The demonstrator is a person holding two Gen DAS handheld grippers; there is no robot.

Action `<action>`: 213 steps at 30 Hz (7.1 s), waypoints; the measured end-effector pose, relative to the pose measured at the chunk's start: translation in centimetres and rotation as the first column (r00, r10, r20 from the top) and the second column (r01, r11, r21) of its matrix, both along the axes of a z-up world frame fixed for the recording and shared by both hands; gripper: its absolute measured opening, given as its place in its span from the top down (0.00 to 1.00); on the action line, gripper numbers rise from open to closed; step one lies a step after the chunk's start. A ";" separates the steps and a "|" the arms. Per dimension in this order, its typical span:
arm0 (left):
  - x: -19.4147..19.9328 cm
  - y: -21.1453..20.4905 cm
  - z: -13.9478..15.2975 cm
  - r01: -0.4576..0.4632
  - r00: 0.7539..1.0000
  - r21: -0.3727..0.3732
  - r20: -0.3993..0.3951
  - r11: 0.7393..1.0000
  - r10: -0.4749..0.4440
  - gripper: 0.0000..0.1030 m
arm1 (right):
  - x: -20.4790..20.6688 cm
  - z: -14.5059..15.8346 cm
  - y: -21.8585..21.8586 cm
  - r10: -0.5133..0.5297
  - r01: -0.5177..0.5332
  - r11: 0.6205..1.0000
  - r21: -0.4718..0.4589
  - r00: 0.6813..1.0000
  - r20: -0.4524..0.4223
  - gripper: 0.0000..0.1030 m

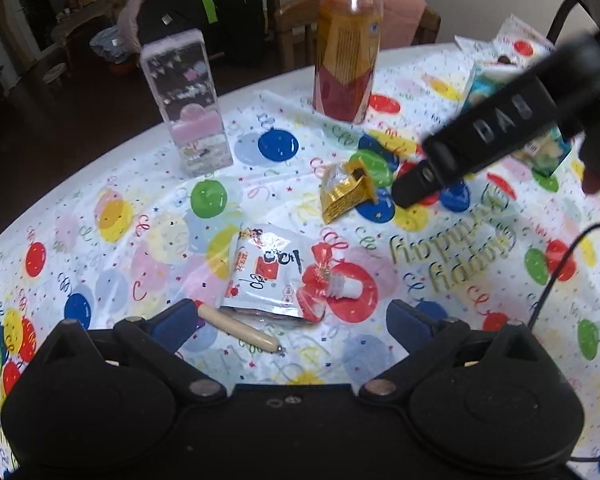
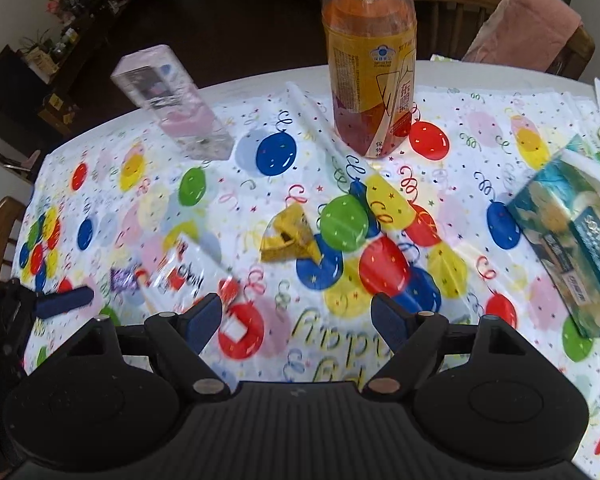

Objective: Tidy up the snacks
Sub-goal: 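Grasp the white red-print pouch with the left tool while the right tool reaches for the yellow triangular packet, then carry the white pouch with the left tool while the right tool carries the yellow packet to the box, then open both tools to drop the white pouch and yellow packet into the box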

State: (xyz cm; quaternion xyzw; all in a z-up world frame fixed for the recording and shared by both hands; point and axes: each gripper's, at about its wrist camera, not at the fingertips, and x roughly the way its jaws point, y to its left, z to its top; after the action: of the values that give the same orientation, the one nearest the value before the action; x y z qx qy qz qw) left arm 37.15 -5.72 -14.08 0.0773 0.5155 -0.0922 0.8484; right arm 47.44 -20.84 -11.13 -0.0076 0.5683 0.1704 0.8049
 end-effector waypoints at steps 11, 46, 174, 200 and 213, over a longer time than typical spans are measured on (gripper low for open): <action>1.9 0.0 -3.5 0.108 0.992 0.093 -0.068 0.990 -0.102 0.05 | 3.1 -3.1 2.4 0.034 -0.035 0.999 -0.025 0.999 -0.041 0.21; 4.4 0.0 -5.5 0.091 0.993 0.057 -0.084 0.994 -0.086 0.26 | 4.0 -5.4 3.7 0.032 -0.032 0.999 -0.007 0.998 -0.046 0.94; -27.7 4.0 5.4 0.162 0.986 -0.102 0.047 0.981 -0.158 0.29 | -35.5 -0.1 4.9 0.266 -0.278 0.952 -0.129 0.958 -0.106 0.75; -25.1 1.8 1.8 0.163 0.987 -0.063 0.023 0.985 -0.162 0.27 | -37.6 0.6 5.5 0.274 -0.284 0.953 -0.105 0.956 -0.104 0.39; -26.5 3.0 4.4 0.148 0.985 -0.089 0.103 0.985 -0.139 0.13 | -39.0 3.5 5.4 0.275 -0.278 0.957 -0.085 0.960 -0.048 0.32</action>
State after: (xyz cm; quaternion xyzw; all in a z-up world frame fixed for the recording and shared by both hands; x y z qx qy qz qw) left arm 10.64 -2.74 -9.67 0.0777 0.4621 -0.1739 0.8661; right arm 8.40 -15.41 -7.59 -0.1206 0.5830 0.2554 0.7618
